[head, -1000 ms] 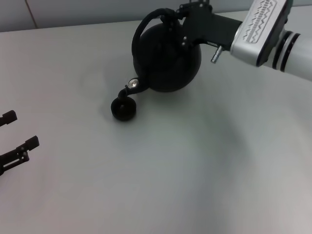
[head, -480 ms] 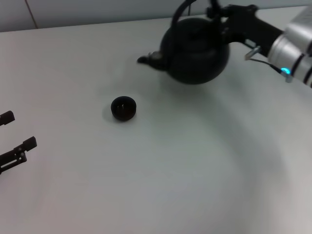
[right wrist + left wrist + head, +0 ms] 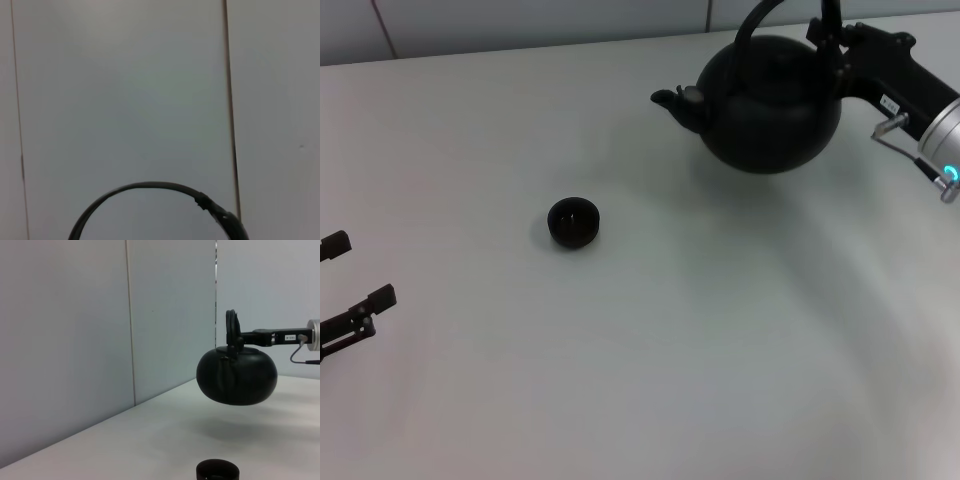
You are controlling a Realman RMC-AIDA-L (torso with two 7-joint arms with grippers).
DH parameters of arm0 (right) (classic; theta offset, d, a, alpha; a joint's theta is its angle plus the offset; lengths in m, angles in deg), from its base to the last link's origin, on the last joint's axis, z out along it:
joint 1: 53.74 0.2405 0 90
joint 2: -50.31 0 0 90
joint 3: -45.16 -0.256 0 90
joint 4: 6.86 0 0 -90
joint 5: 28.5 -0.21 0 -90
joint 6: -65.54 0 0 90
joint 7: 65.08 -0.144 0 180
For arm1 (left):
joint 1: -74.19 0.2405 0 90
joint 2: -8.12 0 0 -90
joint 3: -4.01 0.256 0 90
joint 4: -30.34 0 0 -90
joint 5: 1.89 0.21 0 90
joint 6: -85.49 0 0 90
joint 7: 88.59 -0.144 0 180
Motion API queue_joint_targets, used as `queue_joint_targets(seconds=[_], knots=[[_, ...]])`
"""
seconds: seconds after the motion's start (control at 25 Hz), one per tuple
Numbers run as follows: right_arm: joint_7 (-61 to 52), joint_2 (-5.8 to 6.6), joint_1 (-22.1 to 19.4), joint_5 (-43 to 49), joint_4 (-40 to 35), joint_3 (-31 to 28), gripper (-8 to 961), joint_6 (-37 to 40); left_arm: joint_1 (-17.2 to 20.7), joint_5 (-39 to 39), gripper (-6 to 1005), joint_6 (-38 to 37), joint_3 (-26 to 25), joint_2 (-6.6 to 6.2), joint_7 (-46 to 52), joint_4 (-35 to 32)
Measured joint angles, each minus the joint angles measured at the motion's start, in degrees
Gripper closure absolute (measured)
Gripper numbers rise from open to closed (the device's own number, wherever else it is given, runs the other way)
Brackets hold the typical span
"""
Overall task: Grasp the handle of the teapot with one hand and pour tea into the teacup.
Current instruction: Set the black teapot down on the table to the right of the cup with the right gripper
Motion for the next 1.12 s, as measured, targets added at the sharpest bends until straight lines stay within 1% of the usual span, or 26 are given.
queue_joint_targets(seconds=[0.2, 0.64, 0.84, 1.12], knots=[[1.0, -0.14, 0.4, 0.0, 2.3, 0.3, 849, 0.2, 0.2, 0.1, 198, 0.0, 0.0, 0.12, 0.0, 0.0], [8.3, -0.27, 2.6, 0.0, 7.1, 0.3, 838, -0.2, 0.3, -0.1, 198, -0.1, 0.2, 0.37, -0.1, 0.0], [9.1, -0.35, 3.2, 0.2, 7.8, 0.6, 833, -1.9, 0.6, -0.1, 198, -0.3, 0.0, 0.70, -0.6, 0.0], [9.5, -0.43, 3.3, 0.4, 8.1, 0.7, 826, -2.8, 0.6, -0.2, 198, -0.4, -0.2, 0.81, -0.7, 0.0]])
